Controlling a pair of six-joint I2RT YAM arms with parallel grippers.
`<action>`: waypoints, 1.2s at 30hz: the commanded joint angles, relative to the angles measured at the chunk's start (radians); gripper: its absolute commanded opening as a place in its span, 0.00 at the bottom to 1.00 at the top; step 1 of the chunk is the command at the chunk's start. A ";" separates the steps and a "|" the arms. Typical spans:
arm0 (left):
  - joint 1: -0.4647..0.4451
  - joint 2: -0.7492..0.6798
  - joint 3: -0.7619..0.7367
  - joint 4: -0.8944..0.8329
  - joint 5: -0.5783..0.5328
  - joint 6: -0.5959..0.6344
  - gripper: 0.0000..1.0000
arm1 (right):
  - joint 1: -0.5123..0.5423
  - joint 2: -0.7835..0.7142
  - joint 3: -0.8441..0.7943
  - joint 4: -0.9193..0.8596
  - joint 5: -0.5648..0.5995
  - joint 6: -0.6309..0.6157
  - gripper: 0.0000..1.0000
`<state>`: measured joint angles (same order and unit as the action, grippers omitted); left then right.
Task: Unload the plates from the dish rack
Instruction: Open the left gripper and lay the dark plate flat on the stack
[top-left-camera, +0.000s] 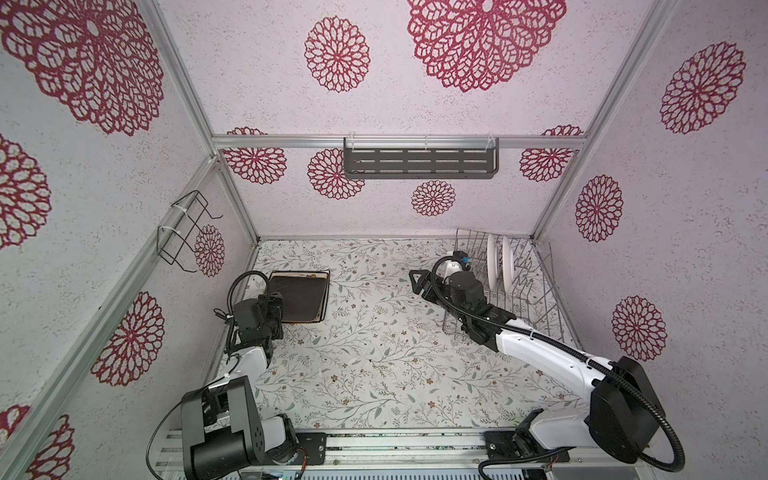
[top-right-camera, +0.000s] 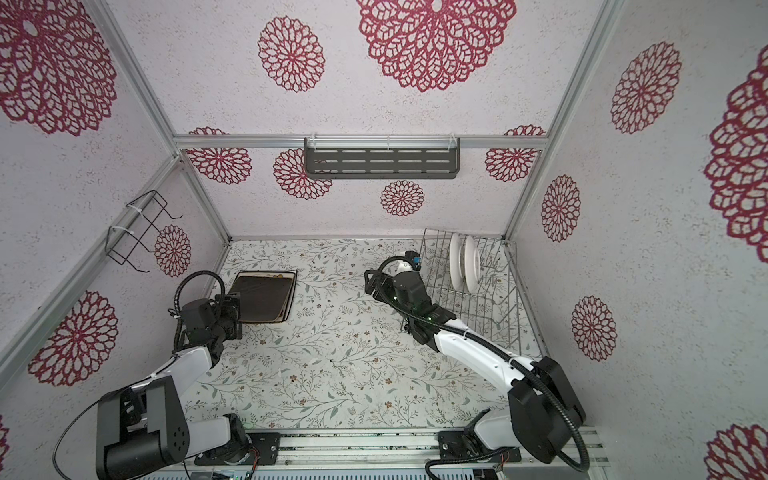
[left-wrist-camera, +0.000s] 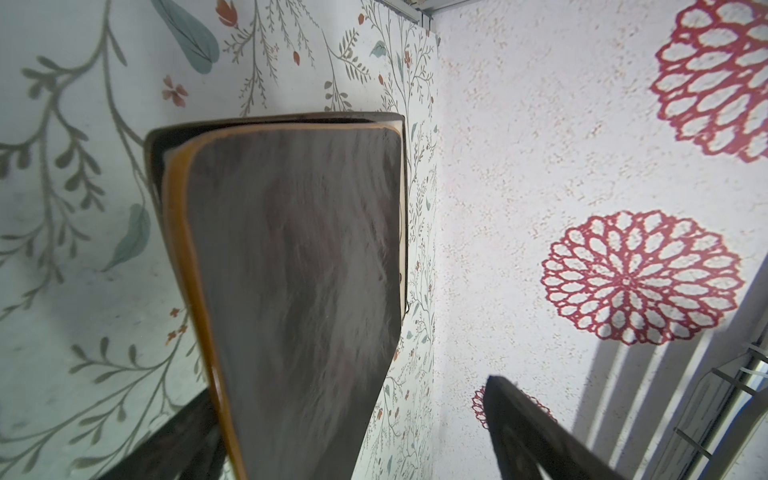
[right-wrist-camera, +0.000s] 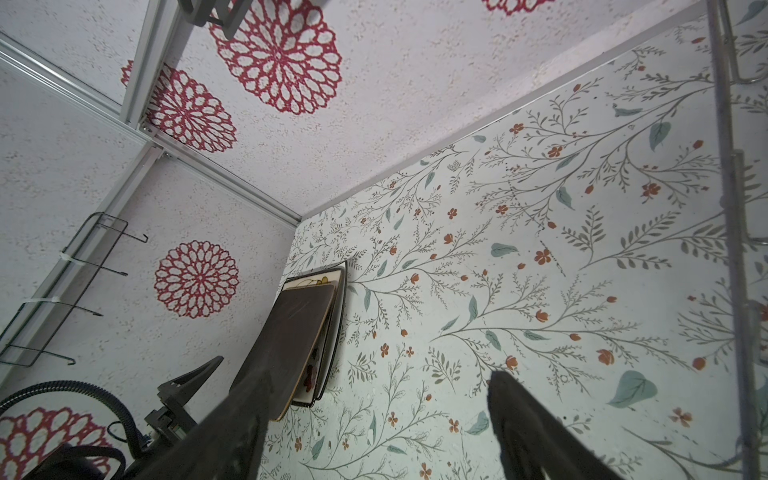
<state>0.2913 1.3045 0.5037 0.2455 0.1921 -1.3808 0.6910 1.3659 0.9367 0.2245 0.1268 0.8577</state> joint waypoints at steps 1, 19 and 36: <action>-0.006 0.005 0.035 0.040 0.027 0.017 0.99 | 0.008 -0.008 0.016 0.021 0.014 0.009 0.84; -0.021 0.059 0.119 -0.074 0.038 0.069 0.97 | 0.008 -0.021 0.012 0.012 0.026 0.006 0.84; -0.044 0.039 0.162 -0.224 -0.012 0.131 0.97 | 0.007 -0.030 0.001 0.016 0.029 0.004 0.84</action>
<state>0.2539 1.3521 0.6434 0.0559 0.1932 -1.2842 0.6910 1.3659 0.9367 0.2218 0.1345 0.8574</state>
